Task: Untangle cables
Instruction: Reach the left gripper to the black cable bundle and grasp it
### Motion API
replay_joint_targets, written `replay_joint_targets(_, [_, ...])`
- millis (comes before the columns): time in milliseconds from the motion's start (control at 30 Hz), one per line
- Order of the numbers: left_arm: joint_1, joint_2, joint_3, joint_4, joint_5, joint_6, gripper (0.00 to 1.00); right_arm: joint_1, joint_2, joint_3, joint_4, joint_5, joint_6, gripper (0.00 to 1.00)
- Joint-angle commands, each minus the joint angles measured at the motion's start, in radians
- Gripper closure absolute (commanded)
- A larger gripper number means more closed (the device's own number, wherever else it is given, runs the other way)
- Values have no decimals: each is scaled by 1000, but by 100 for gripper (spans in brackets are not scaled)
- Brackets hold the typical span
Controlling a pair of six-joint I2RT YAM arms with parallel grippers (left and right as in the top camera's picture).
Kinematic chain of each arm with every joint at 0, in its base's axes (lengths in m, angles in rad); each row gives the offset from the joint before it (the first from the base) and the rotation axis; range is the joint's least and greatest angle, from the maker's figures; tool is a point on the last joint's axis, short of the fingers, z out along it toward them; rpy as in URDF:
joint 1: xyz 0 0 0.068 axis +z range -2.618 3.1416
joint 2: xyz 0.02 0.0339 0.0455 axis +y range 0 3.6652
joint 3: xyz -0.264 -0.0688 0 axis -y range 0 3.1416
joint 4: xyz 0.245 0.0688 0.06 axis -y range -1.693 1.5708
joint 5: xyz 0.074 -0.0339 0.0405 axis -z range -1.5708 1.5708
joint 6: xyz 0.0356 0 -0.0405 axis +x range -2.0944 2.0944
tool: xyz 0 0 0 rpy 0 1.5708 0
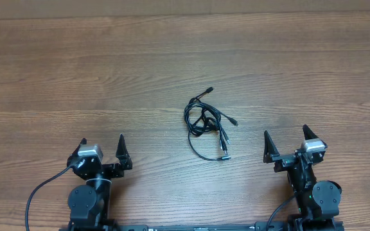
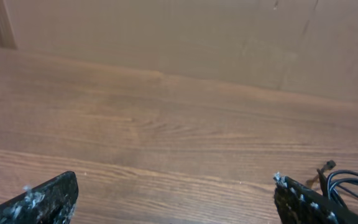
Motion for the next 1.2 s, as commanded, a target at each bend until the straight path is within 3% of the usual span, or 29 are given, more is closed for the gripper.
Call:
replay_joint_targets(0, [10,-5,48,-7,-2,38,0,-6,-11,-10,3,13,-4,0])
replay_joint_targets(300, [10,103,82,-7,2,37,0,-6,-11,-10,3,13,-4,0])
replay_joint_targets(667, [10,463,306,-16,3,74,0,-6,-11,-10,3,13,-4,0])
replay_joint_targets(867, [10,616,467,-148,14,112,0,-6,-11,-10,3,13,-4,0])
replay_joint_targets(1167, [4,823,718,-354,176,111,0,-6,-11,-10,3,13,-4,0])
